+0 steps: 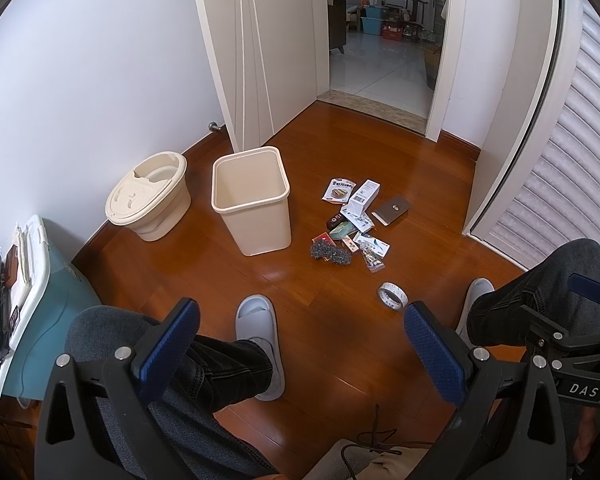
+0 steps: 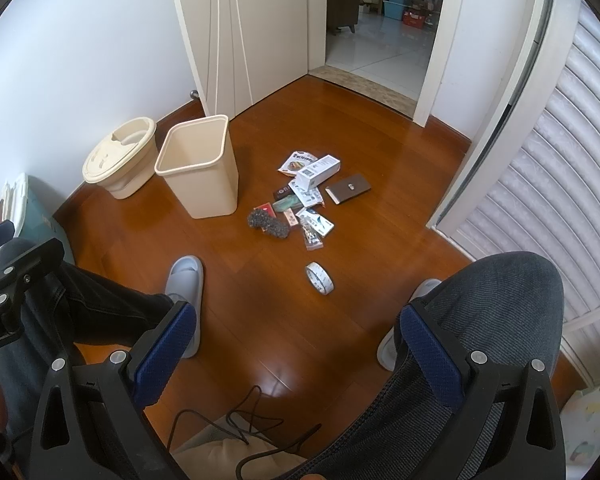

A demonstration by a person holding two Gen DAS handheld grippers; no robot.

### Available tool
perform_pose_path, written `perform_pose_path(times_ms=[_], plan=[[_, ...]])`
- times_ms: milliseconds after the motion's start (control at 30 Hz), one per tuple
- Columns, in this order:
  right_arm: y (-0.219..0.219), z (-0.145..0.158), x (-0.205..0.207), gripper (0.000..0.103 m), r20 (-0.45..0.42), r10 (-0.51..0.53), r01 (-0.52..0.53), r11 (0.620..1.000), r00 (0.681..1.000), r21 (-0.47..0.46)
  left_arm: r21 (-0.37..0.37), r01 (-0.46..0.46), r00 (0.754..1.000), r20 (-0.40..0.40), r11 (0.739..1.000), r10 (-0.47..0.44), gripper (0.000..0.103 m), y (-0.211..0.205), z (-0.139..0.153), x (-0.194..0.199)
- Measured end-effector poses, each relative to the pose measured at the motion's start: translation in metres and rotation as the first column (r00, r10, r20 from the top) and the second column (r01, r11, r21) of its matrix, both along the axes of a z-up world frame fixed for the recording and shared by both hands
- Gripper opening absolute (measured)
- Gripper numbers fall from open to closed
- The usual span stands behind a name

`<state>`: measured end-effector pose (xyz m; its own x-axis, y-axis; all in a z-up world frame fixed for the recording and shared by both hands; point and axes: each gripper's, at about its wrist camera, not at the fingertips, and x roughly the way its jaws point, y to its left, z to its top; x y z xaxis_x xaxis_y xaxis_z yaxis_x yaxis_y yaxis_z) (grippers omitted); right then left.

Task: Collect trash

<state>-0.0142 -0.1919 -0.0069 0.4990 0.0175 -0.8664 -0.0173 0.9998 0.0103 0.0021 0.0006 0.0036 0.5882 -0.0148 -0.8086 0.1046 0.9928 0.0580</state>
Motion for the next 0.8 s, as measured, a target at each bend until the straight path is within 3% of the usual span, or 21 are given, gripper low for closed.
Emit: perform_pose_path(times_ms=[800], plan=[[-0.0009,-0.0018,-0.0012,0.103,-0.008,-0.005,0.005,1.0,1.0,0.006,0.0,-0.003,1.0,-0.007,1.0,0.003,0.103,0.0011,-0.0016,-0.0004]])
